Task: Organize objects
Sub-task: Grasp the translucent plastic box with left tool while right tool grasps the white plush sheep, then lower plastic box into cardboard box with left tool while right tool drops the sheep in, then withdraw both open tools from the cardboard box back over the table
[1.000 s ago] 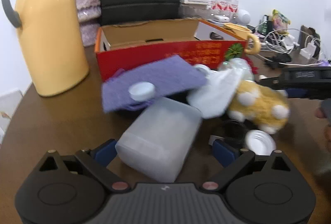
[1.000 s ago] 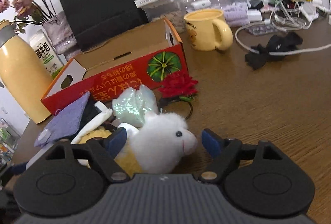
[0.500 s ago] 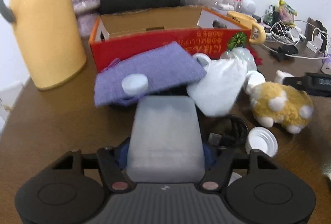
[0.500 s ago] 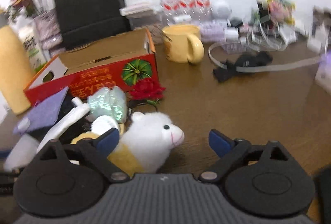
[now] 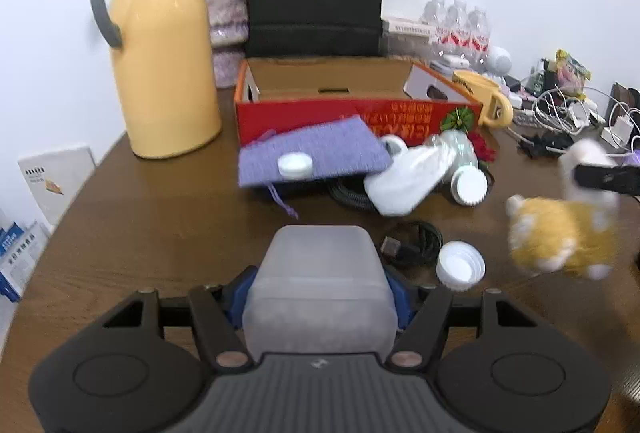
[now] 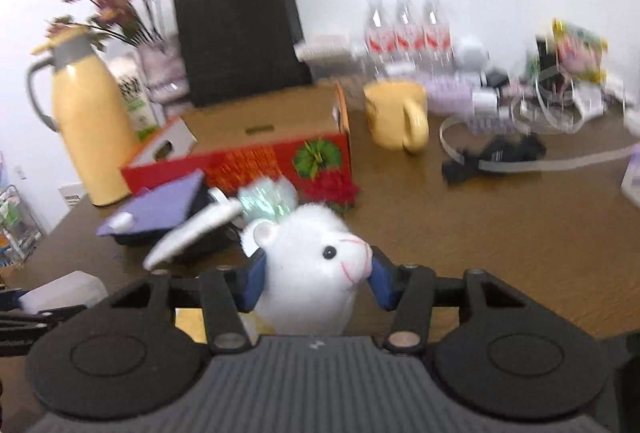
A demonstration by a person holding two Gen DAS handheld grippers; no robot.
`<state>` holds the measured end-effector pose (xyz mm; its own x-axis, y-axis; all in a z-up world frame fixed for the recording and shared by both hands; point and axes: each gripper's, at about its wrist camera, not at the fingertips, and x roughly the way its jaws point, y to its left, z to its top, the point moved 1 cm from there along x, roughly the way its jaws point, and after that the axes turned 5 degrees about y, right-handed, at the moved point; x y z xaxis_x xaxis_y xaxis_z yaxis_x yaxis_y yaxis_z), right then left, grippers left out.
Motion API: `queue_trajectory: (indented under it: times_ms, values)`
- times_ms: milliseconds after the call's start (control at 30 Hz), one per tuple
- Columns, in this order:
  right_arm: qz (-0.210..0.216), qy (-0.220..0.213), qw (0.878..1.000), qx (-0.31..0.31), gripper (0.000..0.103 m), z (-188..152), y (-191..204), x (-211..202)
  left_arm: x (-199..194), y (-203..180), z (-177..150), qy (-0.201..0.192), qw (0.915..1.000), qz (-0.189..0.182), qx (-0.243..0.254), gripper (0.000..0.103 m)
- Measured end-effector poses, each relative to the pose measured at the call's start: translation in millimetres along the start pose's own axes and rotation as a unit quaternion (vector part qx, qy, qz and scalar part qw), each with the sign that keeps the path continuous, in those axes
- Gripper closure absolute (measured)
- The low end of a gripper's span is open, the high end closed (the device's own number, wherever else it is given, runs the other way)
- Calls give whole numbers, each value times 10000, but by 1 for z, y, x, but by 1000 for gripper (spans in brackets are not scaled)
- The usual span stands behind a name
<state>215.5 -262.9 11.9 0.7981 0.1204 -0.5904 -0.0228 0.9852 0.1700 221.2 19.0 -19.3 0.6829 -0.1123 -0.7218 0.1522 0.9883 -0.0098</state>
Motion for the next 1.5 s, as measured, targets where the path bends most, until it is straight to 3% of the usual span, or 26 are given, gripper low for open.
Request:
queue_trajectory:
  times_ms: [100,200,267,433,600,700,767,833,900,967,1033,1100,1200,1333,1500]
  values:
    - [160,-342,9993,-59,50,13,1,-24,-15,4,15,-251,9996,-92,-56,39]
    - [377,-560,9975,-213,50,40,4,-29,-26,6,50,-678,9972,-302,117,39]
    - [452,-686,9959,-383,50,66,8,-20,-22,7,79,-988,9945,-231,251,39]
    - [316,-615,9959,-579,50,135,13,41,23,9,153,-998,9949,115,134,39]
    - [245,-32,9951,-956,50,193,27,138,93,14,206,-562,9979,306,-92,39]
    - [238,637,9906,-1186,50,210,36,201,145,19,221,-125,9978,631,-167,39]
    - [212,1168,9841,-1323,50,212,39,243,174,22,220,197,9967,771,-181,39]
    - [-72,1619,9746,-1545,49,204,41,279,192,21,213,401,9960,789,-89,38]
    - [-558,1806,9642,-1859,43,192,43,305,202,23,204,540,9963,664,-114,38]
    - [-784,1809,9576,-2101,37,181,49,316,211,25,198,672,9958,625,-62,35]
    - [-788,1843,9517,-2325,27,172,55,319,208,25,196,627,9964,573,18,32]
    - [-763,1744,9492,-2506,0,171,58,317,199,27,201,560,9975,430,-43,26]
    - [-803,1449,9551,-2456,0,184,57,298,174,33,214,314,9987,380,-132,23]
    - [-438,1045,9760,-1862,0,211,49,247,123,40,224,-142,9986,402,-325,15]
    - [108,402,9895,-1385,0,196,42,158,53,31,188,-667,9973,234,-180,7]
